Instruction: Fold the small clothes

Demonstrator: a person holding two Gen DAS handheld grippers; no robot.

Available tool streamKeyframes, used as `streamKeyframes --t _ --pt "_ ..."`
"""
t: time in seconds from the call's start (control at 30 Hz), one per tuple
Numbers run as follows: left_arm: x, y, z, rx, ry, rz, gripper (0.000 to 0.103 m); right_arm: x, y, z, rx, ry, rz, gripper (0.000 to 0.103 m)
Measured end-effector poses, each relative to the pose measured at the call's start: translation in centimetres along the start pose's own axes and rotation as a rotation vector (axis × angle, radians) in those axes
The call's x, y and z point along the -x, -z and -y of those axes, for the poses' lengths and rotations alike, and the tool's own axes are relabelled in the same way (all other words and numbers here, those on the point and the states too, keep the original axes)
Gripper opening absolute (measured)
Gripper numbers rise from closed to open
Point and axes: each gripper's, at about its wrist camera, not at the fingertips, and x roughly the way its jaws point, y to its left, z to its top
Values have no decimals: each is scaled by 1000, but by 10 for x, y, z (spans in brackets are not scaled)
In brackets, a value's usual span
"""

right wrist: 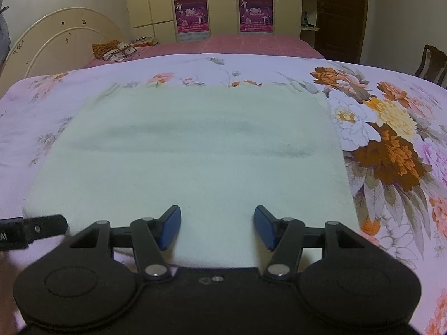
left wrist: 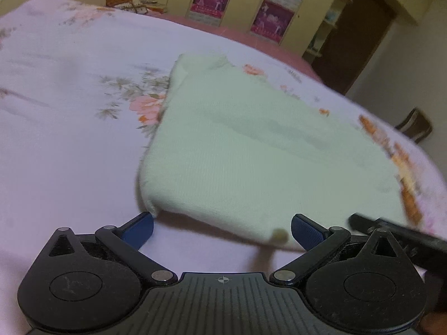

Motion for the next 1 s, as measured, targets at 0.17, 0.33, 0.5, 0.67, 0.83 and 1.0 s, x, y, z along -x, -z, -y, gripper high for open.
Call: streamKeyframes --t 0.17,0.33,0.5,0.67,0.83,1.0 --pt "-9 -6 -9 163 105 55 102 -4 -5 1 2 -11 7 58" --pt "-25 -13 -22 352 187 116 102 -9 -11 4 2 -23 15 58" --pt "-40 -13 -28 441 210 200 84 -16 -18 4 -1 -35 30 58" --pt "-58 -18 -38 493 233 220 66 -25 -29 -1 9 -49 50 58" --pt "-76 -22 -43 523 200 173 14 -36 -42 -9 21 -64 66 58" --pt "-84 -30 -37 506 216 170 8 -42 -47 -15 40 -72 72 58"
